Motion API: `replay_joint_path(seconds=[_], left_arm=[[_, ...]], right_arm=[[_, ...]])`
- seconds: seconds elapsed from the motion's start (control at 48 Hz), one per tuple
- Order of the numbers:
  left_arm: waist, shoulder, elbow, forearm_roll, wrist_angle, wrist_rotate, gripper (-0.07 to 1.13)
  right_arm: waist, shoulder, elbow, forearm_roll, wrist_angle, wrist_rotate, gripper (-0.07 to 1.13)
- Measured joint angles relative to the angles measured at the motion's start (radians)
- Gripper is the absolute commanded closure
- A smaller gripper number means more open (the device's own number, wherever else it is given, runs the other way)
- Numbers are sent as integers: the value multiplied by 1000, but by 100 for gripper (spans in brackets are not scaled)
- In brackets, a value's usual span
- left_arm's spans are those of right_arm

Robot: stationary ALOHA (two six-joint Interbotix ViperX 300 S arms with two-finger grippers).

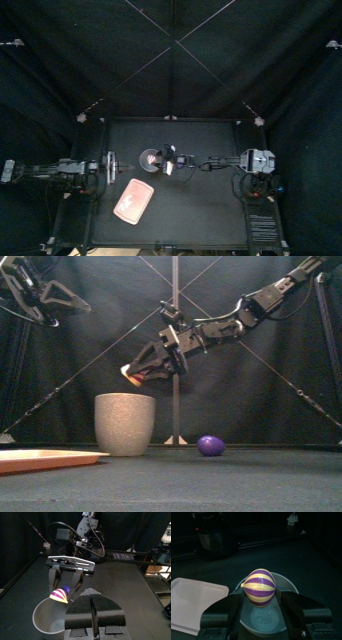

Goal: Pick the onion then place it in the grey bowl
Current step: Drop onion in the grey bowl and return to neutral

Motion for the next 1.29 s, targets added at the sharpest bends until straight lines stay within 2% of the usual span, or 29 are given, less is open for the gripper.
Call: replay_joint_path(seconds=[0.146, 0.25, 0.688, 1.083, 1.292], left_arm=[[2, 2, 0, 0, 0, -2, 104], [5, 0, 0, 0, -8, 0, 104], [6, 0, 11, 0, -25, 0, 104], [15, 0, 18, 2, -28, 0, 104], [25, 0, 32, 3, -37, 0, 104]], right_arm=[[5, 6, 0, 28, 3, 5, 9], [6, 5, 0, 49, 3, 3, 4], [23, -31, 31, 44, 3, -12, 4], [89, -322, 275, 8, -31, -14, 4], [132, -472, 411, -51, -34, -9, 4]])
